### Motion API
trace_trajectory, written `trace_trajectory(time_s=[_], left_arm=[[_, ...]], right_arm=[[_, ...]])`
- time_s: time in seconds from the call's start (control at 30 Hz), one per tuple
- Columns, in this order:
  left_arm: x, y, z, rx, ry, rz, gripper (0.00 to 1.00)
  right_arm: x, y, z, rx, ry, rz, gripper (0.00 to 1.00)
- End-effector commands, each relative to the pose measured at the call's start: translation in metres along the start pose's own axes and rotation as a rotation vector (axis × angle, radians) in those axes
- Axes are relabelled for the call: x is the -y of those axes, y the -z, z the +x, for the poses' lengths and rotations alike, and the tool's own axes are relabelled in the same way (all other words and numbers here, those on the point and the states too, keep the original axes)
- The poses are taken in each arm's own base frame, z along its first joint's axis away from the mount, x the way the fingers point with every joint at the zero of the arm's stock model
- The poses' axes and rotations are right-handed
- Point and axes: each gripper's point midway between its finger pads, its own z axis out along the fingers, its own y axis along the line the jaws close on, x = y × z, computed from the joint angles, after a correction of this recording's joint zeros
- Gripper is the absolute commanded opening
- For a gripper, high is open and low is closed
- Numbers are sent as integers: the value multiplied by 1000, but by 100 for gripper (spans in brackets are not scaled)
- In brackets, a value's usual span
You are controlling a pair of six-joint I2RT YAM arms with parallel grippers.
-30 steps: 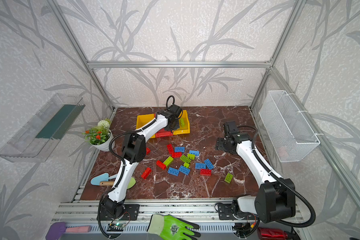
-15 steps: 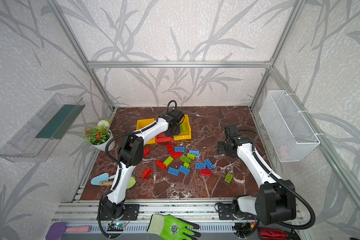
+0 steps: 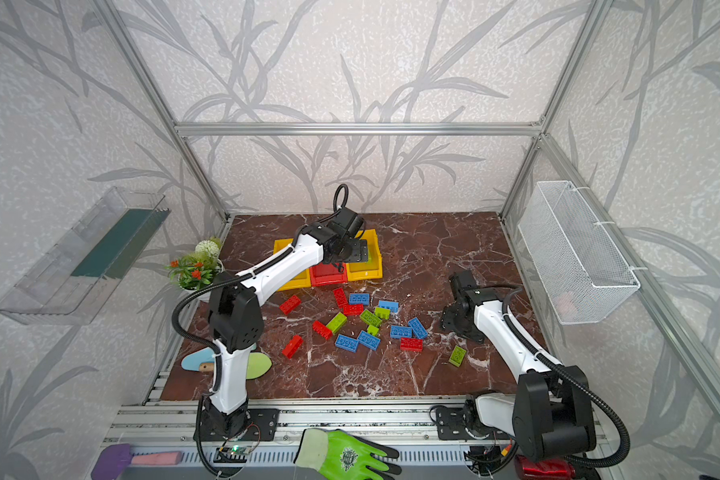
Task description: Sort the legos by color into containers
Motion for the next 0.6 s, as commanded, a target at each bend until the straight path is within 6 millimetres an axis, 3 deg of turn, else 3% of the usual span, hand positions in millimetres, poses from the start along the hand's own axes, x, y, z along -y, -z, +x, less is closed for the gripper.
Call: trace_trajectory(time_s=[0.0, 0.1, 0.33, 0.57], left_arm=[[17, 32, -7, 99, -127, 102, 98], [24, 49, 1, 124, -156, 203, 98], [16, 76, 10, 184, -183, 260, 97], [9, 85, 12, 194, -224, 246, 97]], right_arm=[[8, -8, 22, -82, -69, 17, 78], [9, -17, 34, -111, -107, 8, 77], [10, -33, 44, -146, -124, 9, 73], [4, -46, 44, -161, -116, -2, 61]])
